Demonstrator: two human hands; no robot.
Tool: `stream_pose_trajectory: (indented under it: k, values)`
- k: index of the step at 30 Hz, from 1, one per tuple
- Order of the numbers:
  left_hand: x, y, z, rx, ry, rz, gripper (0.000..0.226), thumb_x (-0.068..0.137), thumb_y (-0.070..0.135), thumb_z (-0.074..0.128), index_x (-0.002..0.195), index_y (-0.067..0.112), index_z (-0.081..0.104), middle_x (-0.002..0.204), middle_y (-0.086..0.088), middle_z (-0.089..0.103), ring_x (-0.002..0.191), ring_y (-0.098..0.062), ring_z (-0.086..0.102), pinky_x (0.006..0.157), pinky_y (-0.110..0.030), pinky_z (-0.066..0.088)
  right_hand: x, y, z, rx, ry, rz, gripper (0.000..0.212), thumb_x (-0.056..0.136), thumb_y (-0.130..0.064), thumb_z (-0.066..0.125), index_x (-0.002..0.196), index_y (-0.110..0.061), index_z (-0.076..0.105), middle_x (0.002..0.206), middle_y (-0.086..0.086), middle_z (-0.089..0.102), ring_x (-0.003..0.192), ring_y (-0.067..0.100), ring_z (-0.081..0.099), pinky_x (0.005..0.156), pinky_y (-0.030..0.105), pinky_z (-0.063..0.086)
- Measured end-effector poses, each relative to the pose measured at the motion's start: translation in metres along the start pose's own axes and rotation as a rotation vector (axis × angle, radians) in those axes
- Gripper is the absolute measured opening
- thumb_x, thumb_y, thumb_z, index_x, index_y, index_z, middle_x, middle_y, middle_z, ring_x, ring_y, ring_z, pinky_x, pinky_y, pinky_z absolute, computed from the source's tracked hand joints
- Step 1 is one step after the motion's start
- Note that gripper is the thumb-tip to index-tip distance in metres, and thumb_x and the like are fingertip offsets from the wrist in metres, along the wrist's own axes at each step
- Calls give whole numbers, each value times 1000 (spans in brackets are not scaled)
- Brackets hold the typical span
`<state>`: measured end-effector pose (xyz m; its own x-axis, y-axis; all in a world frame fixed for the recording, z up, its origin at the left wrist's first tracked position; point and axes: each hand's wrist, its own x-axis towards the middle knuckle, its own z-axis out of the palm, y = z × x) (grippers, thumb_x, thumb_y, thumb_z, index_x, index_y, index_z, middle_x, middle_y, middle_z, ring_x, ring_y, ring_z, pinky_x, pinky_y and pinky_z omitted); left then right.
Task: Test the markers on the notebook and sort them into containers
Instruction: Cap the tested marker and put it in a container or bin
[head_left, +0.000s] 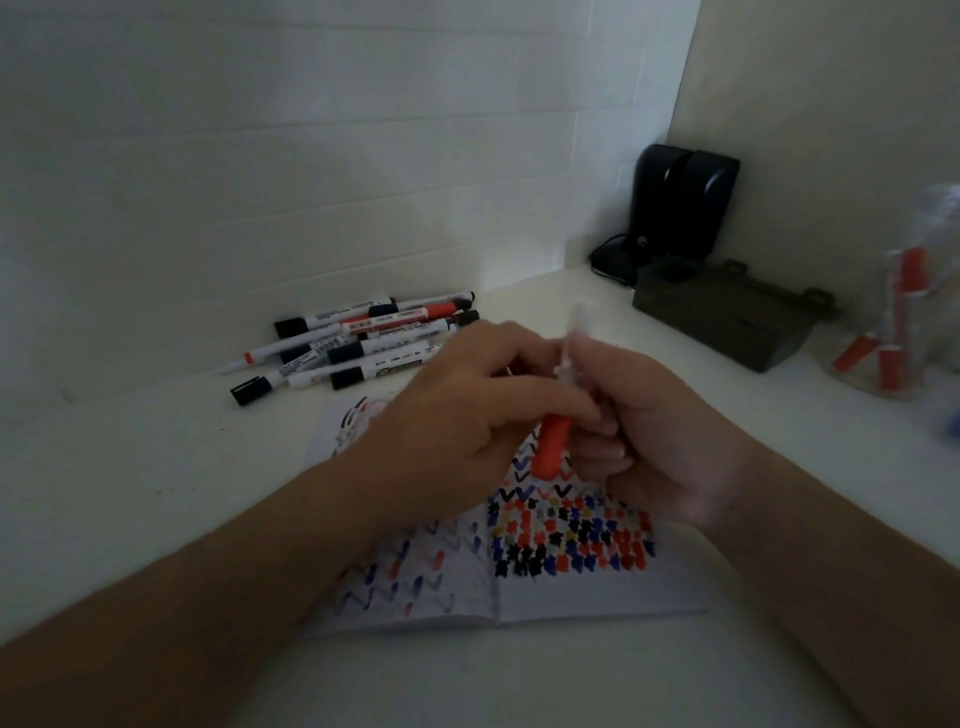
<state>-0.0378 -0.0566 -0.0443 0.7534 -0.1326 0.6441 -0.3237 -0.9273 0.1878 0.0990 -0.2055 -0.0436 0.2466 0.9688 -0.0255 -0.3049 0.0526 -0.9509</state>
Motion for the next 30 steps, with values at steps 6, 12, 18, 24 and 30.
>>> stream_pose_trajectory:
  k: [6, 12, 18, 24, 30]
  values:
    - [-3, 8, 1, -375, -217, -497, 23, 102, 20, 44, 117, 35, 52, 105, 10, 71, 99, -4, 67, 89, -33, 58, 0, 3, -4, -91, 278, -196, 23, 96, -21, 67, 79, -15, 52, 58, 7, 40, 47, 17, 29, 41, 23, 26]
    - [-4, 8, 21, -83, -275, -379, 20, 108, 42, 38, 107, 28, 51, 89, 10, 62, 77, -4, 59, 72, -33, 52, 2, 14, 4, -621, 375, -394, 35, 84, -28, 81, 71, -13, 52, 60, 0, 55, 51, 7, 46, 47, 18, 38]
    - [-3, 2, 23, 2, -259, -318, 23, 107, 50, 33, 119, 37, 49, 65, 13, 50, 55, -4, 49, 54, -25, 39, 2, 16, -1, -326, 284, -309, 31, 94, -18, 71, 71, -16, 51, 57, 15, 47, 47, 21, 36, 46, 32, 26]
    - [-1, 1, 24, -4, -288, -372, 30, 106, 50, 36, 123, 33, 55, 65, 9, 53, 55, -3, 49, 53, -24, 35, 0, 15, -4, -345, 267, -298, 29, 98, -12, 65, 72, -14, 51, 58, 16, 51, 48, 21, 41, 44, 27, 34]
    - [0, 3, 23, -10, -302, -396, 33, 106, 53, 35, 129, 39, 53, 64, 10, 52, 53, -3, 48, 52, -27, 36, -1, 14, -5, -326, 256, -282, 30, 90, -22, 74, 71, -16, 51, 60, 16, 53, 48, 19, 43, 45, 25, 37]
